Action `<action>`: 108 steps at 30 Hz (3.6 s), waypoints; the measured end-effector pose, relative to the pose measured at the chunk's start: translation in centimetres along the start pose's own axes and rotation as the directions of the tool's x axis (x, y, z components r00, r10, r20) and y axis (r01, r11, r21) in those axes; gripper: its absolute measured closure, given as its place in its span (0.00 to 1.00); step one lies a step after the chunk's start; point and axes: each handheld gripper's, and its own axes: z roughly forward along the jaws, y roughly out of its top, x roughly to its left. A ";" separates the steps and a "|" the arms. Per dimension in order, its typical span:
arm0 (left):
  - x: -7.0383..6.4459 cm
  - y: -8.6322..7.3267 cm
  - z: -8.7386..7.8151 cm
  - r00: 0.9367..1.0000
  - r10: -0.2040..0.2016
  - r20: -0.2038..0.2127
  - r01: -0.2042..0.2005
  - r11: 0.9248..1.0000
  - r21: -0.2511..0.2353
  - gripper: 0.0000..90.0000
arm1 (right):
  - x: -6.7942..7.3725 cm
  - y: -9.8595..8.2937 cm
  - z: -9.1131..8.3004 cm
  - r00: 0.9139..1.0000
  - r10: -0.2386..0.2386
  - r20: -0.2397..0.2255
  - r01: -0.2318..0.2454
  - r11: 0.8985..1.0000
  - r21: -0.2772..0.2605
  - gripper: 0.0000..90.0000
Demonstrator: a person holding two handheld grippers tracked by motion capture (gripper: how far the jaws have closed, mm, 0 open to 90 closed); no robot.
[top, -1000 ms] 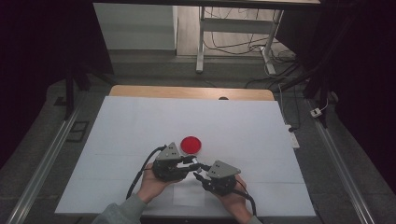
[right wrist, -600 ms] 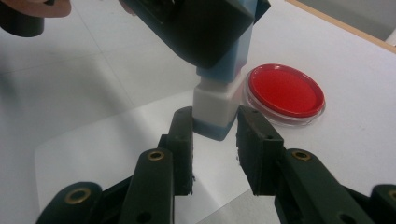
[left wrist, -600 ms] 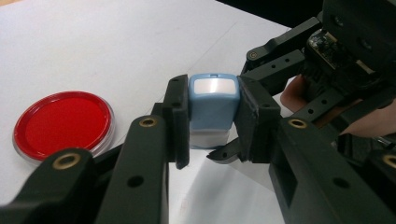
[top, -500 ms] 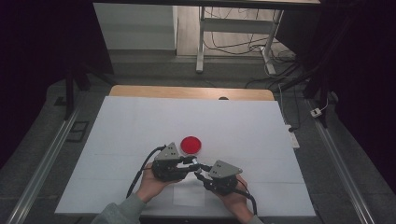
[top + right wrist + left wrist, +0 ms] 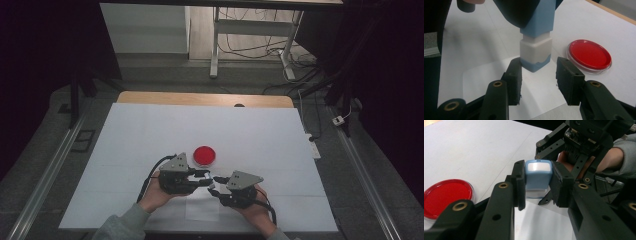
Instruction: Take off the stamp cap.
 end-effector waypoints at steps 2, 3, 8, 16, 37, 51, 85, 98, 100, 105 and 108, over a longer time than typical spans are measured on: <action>0.0 0.0 0.1 1.000 -0.001 -0.007 0.001 1.000 0.005 0.75 | 0.1 0.0 0.0 1.000 -0.009 0.004 0.009 1.000 0.006 0.64; 0.0 0.0 0.1 1.000 -0.009 -0.011 0.009 1.000 0.006 0.75 | 0.1 0.0 0.0 1.000 -0.014 0.012 0.014 1.000 0.005 0.65; -0.2 0.0 0.4 0.999 -0.034 -0.032 0.034 0.999 0.012 0.75 | 0.5 0.1 0.2 0.999 -0.022 0.036 0.022 1.000 0.010 0.69; -0.4 0.0 0.7 0.992 -0.094 -0.082 0.094 0.996 0.000 0.75 | 0.9 0.3 0.2 0.992 -0.046 0.118 0.041 0.998 0.041 0.73; -0.4 -0.4 1.0 0.970 -0.210 -0.120 0.202 0.976 -0.076 0.75 | 1.6 0.6 0.0 0.957 -0.091 0.276 0.076 0.995 0.066 0.81; -0.3 -0.5 1.0 0.962 -0.248 -0.111 0.236 0.966 -0.107 0.74 | 2.1 0.5 -0.2 0.929 -0.172 0.329 0.152 0.985 0.085 0.83; -0.3 -0.8 1.1 0.957 -0.271 -0.107 0.257 0.959 -0.122 0.75 | 1.9 0.5 -0.1 0.935 -0.183 0.303 0.161 0.982 0.097 0.82; -0.6 -0.6 1.4 0.957 -0.276 -0.085 0.264 0.956 -0.129 0.75 | 2.0 0.5 0.2 0.932 -0.192 0.308 0.164 0.980 0.112 0.79; -0.5 -0.6 1.3 0.956 -0.281 -0.080 0.270 0.954 -0.131 0.75 | 2.0 0.5 0.2 0.930 -0.196 0.312 0.169 0.979 0.111 0.80; -0.5 -0.7 1.4 0.955 -0.284 -0.087 0.272 0.953 -0.133 0.75 | 2.1 0.6 0.3 0.925 -0.205 0.321 0.173 0.977 0.124 0.81; -0.6 -0.7 1.4 0.955 -0.284 -0.091 0.271 0.953 -0.134 0.75 | 2.2 0.6 0.3 0.922 -0.210 0.327 0.175 0.976 0.132 0.82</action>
